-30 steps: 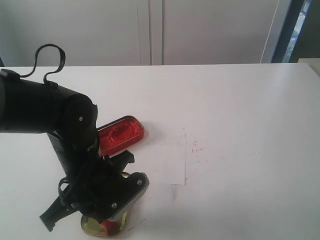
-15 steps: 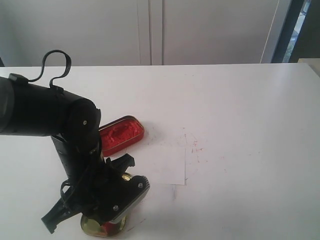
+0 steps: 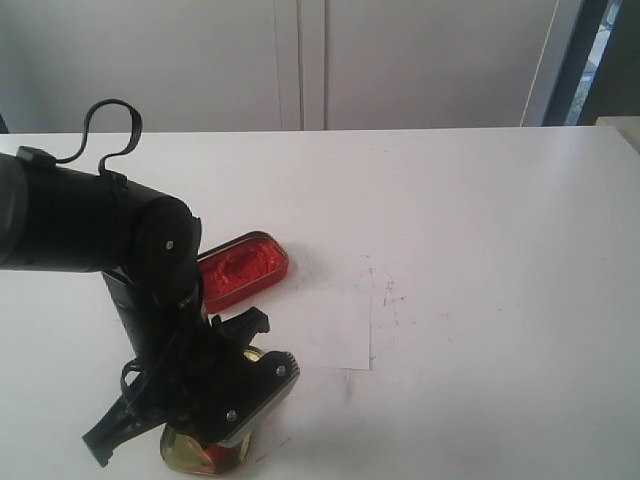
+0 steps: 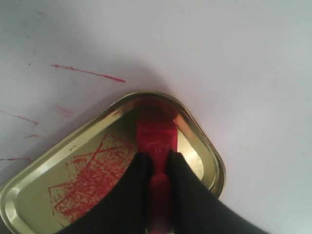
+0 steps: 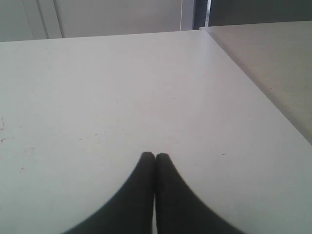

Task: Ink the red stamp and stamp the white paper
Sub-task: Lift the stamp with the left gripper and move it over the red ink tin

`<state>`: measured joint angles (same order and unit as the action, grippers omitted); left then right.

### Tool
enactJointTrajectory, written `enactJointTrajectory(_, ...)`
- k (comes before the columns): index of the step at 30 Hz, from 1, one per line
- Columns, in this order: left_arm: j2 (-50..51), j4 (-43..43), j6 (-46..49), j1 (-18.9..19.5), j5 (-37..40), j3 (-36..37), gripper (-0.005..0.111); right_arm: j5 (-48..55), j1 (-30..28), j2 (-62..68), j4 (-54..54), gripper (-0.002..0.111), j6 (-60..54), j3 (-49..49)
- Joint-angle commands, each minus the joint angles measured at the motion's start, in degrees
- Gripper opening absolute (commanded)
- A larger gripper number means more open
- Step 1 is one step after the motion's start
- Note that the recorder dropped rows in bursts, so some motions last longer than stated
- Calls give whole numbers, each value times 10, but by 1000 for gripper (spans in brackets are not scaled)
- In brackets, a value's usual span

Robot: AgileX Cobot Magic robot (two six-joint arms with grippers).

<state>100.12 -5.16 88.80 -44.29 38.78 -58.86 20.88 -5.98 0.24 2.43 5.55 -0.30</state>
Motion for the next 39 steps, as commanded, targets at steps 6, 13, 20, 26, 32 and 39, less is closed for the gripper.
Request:
enactJointTrajectory(6,-49,-5,-73,-4,12,-3,0,-8,2,-2,1,0,3,3)
enactJointTrajectory(13,-81,13,-189,-4,17,-37,0,-8,2,-2,1,0,3,3)
enactJointTrajectory(20,-81,70,-291,-1,35,-72,0,-8,2,-2,1,0,3,3)
enactJointTrajectory(26,-81,69,-362,41,42,-104,0,-8,2,-2,1,0,3,3)
enactJointTrajectory(32,-68,27,-406,105,54,-152,0,-8,2,-2,1,0,3,3)
enactJointTrajectory(39,14,18,-479,157,114,-253,0,-8,2,-2,1,0,3,3)
